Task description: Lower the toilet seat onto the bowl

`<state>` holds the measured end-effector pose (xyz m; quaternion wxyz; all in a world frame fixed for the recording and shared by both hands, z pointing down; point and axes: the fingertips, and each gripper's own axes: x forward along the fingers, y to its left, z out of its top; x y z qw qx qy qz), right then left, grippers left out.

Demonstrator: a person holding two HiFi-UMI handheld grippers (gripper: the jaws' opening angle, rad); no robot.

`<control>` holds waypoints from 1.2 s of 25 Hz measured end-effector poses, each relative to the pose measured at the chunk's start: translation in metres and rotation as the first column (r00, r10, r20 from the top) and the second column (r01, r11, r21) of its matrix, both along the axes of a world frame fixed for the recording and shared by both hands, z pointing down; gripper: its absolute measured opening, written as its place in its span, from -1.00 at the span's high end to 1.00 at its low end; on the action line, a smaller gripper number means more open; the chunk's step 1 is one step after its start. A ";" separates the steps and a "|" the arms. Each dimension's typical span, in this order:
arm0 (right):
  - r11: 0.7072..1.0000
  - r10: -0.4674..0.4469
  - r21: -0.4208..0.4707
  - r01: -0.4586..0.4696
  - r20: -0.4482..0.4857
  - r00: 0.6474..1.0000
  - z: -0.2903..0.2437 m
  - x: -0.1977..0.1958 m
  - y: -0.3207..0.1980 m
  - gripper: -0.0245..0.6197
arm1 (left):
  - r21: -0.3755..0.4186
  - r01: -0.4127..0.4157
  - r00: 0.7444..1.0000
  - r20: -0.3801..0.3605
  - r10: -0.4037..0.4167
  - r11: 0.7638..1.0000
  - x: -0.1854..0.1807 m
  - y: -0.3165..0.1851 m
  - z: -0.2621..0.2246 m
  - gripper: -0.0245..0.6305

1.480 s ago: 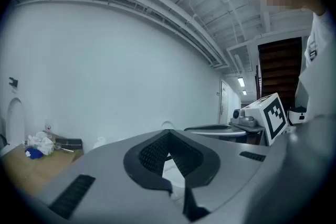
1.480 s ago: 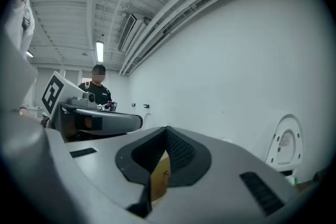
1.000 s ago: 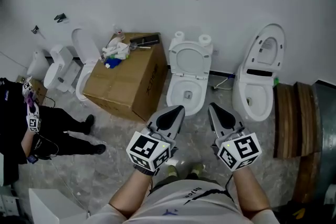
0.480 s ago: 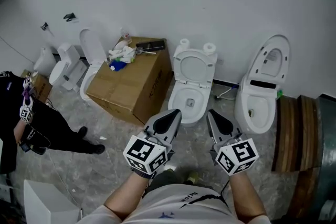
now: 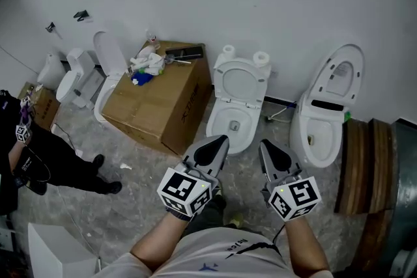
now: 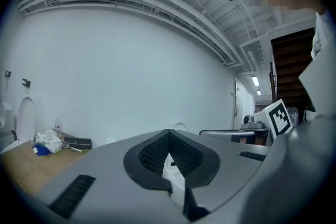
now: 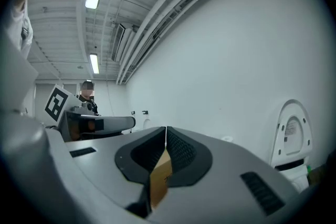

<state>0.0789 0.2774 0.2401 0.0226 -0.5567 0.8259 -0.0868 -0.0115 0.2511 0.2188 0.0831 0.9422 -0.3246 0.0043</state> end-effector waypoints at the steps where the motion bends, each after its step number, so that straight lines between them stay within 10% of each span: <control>1: 1.000 0.001 -0.004 -0.001 -0.007 1.000 0.001 0.000 -0.007 0.87 | -0.002 -0.003 1.000 -0.002 0.003 1.000 0.000 -0.008 0.002 0.90; 30: 0.982 0.063 -0.159 -0.098 -0.212 0.975 0.078 -0.008 -0.264 0.72 | -0.009 -0.174 0.984 -0.028 0.174 0.985 0.016 -0.265 0.055 0.90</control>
